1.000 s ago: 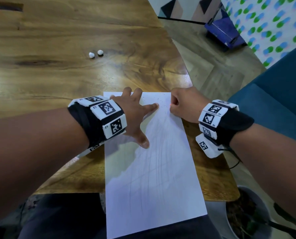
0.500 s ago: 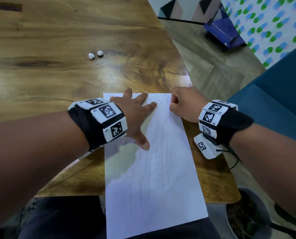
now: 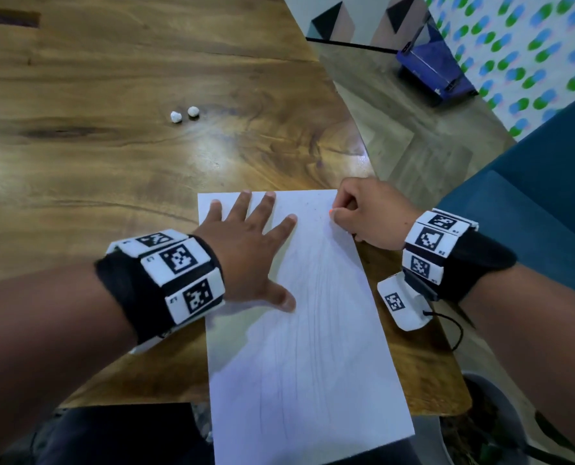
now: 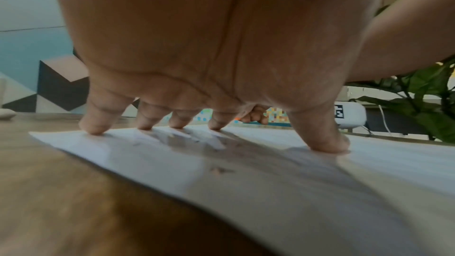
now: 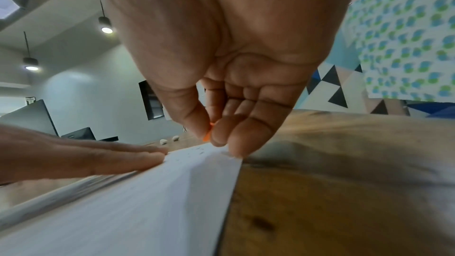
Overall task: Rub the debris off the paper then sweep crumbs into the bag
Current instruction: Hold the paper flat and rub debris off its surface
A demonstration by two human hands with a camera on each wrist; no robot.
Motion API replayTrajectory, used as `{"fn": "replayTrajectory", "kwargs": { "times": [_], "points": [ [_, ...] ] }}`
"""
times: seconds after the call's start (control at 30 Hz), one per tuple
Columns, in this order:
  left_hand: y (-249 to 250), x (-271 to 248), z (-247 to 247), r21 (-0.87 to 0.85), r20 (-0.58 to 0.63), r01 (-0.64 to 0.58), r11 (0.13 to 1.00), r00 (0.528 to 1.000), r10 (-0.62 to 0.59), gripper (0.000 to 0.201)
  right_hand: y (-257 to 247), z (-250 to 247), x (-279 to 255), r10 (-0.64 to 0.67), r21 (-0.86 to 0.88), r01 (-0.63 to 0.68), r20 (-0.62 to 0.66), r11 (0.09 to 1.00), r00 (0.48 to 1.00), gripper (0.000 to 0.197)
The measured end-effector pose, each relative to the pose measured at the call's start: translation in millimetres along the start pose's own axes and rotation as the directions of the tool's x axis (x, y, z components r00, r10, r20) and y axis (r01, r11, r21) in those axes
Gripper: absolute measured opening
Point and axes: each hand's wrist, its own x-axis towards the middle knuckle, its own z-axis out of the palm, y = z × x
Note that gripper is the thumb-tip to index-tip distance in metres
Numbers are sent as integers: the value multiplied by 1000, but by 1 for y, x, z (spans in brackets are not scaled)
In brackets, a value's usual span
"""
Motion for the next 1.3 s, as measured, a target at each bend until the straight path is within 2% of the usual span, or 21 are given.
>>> {"fn": "replayTrajectory", "kwargs": {
  "times": [0.2, 0.37, 0.57, 0.83, 1.03, 1.23, 1.3],
  "points": [
    [-7, 29, -22, 12, -22, 24, 1000, 999, -23, 137, -6, 10, 19, -37, -167, 33, -20, 985, 999, 6],
    [-8, 41, -34, -21, -21, 60, 998, 998, -60, 140, -7, -1, 44, 32, -188, -41, -52, 981, 998, 8],
    [5, 44, -46, 54, -16, 78, 995, 997, -77, 127, -5, -10, 62, 76, -174, -90, -87, 981, 993, 13],
    [-7, 42, -60, 173, 16, 32, 984, 999, -36, 103, 0, -11, 49, -38, -201, 40, 17, 979, 999, 12],
    [-12, 39, -68, 197, 49, -7, 980, 999, -3, 109, -7, -8, 36, -50, -215, 57, 37, 975, 998, 9],
    [-12, 38, -63, 212, 23, -16, 977, 1000, 12, 117, -15, -1, 2, -154, -178, 182, 162, 967, 975, 10],
    [-11, 39, -63, 215, 9, -25, 976, 1000, 23, 118, -11, -1, 0, -171, -167, 196, 155, 966, 973, 10]
  ]
}}
